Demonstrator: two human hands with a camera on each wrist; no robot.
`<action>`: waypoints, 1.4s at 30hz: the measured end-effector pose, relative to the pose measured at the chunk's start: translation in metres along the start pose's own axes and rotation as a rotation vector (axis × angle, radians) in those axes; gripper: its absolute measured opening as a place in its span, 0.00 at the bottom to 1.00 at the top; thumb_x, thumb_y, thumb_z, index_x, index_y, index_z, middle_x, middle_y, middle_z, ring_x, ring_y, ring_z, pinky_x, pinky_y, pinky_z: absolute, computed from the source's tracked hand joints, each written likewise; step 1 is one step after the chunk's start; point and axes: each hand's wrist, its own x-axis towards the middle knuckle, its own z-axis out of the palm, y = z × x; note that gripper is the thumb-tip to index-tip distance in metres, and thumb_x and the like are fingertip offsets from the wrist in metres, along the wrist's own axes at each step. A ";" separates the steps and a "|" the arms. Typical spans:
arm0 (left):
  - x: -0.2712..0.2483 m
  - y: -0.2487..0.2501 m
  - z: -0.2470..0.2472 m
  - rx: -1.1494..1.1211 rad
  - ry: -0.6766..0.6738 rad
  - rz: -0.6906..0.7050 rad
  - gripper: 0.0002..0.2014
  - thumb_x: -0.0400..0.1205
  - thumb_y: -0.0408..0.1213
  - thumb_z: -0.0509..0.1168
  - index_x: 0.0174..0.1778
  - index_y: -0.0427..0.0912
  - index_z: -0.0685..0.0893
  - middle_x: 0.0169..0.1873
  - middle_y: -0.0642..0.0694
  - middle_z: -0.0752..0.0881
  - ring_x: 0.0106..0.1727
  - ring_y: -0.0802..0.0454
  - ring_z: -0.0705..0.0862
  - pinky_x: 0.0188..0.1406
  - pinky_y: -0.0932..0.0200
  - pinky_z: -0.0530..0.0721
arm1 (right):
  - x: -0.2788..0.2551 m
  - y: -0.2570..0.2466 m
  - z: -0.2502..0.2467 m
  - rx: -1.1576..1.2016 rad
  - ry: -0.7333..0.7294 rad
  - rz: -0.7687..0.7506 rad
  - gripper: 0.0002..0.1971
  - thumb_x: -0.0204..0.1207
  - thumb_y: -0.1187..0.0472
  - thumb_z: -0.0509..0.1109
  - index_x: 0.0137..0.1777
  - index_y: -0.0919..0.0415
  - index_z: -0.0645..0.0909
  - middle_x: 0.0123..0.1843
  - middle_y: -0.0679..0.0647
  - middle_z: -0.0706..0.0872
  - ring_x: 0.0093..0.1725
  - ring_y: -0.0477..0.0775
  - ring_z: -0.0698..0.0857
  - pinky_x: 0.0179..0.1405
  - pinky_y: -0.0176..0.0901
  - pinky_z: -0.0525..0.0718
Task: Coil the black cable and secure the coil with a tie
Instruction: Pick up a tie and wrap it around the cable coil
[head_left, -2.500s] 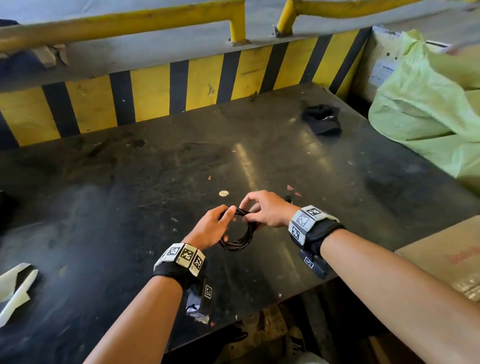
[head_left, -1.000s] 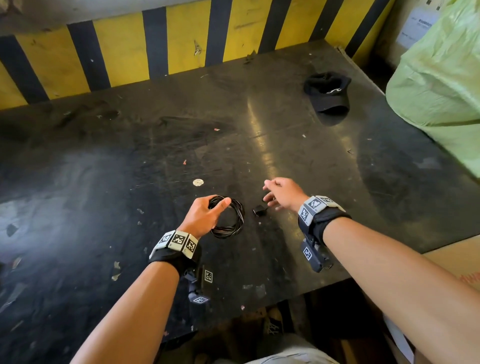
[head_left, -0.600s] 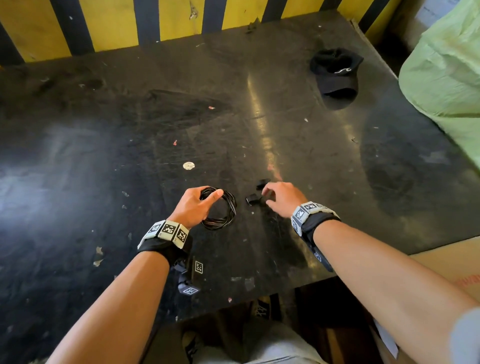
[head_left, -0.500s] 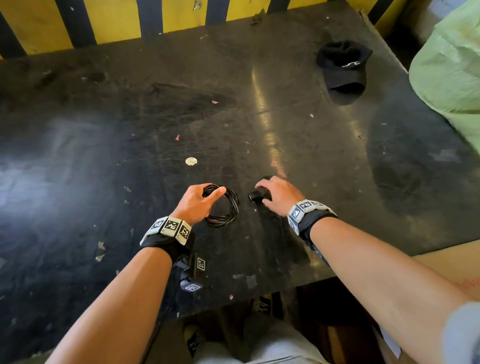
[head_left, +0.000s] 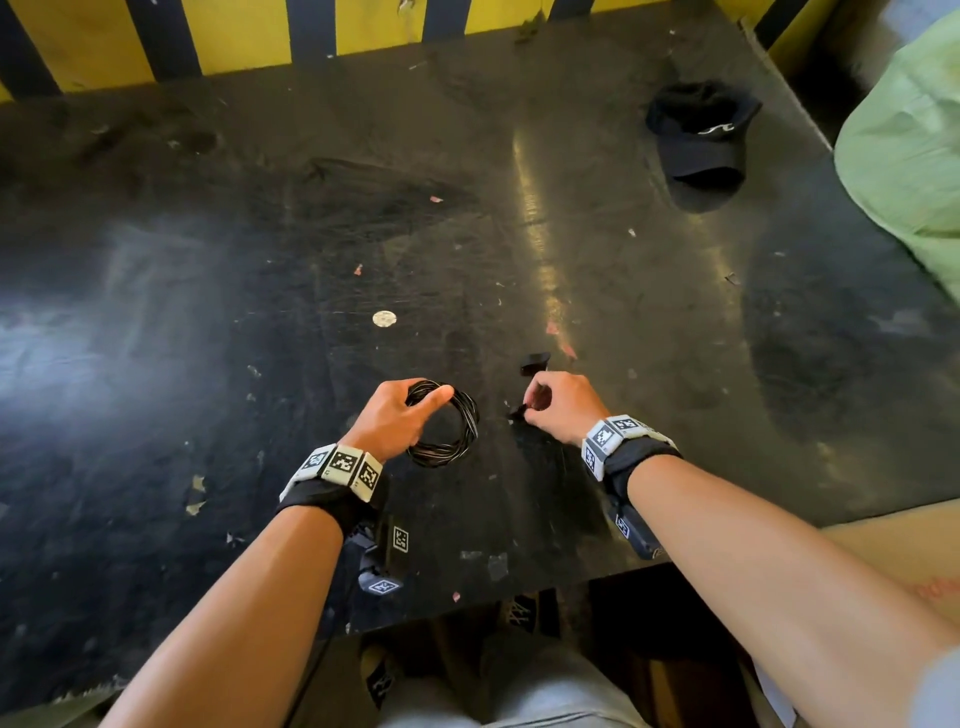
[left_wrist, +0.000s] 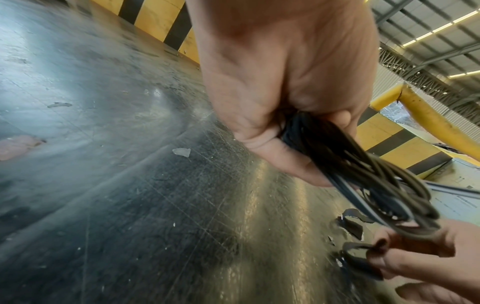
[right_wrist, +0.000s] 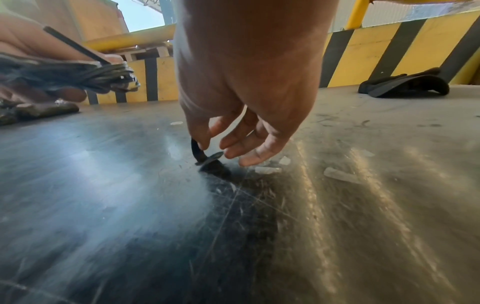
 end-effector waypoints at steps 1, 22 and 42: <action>0.000 0.000 0.001 0.003 -0.004 0.001 0.17 0.87 0.47 0.67 0.50 0.34 0.88 0.19 0.56 0.73 0.20 0.60 0.70 0.21 0.63 0.70 | 0.000 0.000 0.000 0.017 -0.002 -0.003 0.04 0.71 0.60 0.81 0.42 0.53 0.89 0.41 0.47 0.90 0.43 0.49 0.88 0.41 0.36 0.82; -0.012 -0.012 -0.011 0.063 -0.078 0.052 0.12 0.86 0.49 0.68 0.40 0.47 0.89 0.20 0.55 0.73 0.22 0.57 0.69 0.20 0.61 0.68 | 0.003 -0.044 0.022 0.069 -0.045 -0.016 0.03 0.69 0.60 0.82 0.37 0.52 0.91 0.37 0.46 0.92 0.38 0.40 0.85 0.42 0.34 0.80; -0.037 0.010 -0.035 0.017 -0.162 0.105 0.12 0.86 0.47 0.68 0.38 0.51 0.89 0.23 0.52 0.71 0.21 0.54 0.66 0.20 0.58 0.63 | -0.009 -0.090 -0.008 0.221 -0.405 0.103 0.04 0.71 0.65 0.84 0.43 0.65 0.93 0.44 0.62 0.95 0.32 0.46 0.91 0.36 0.38 0.91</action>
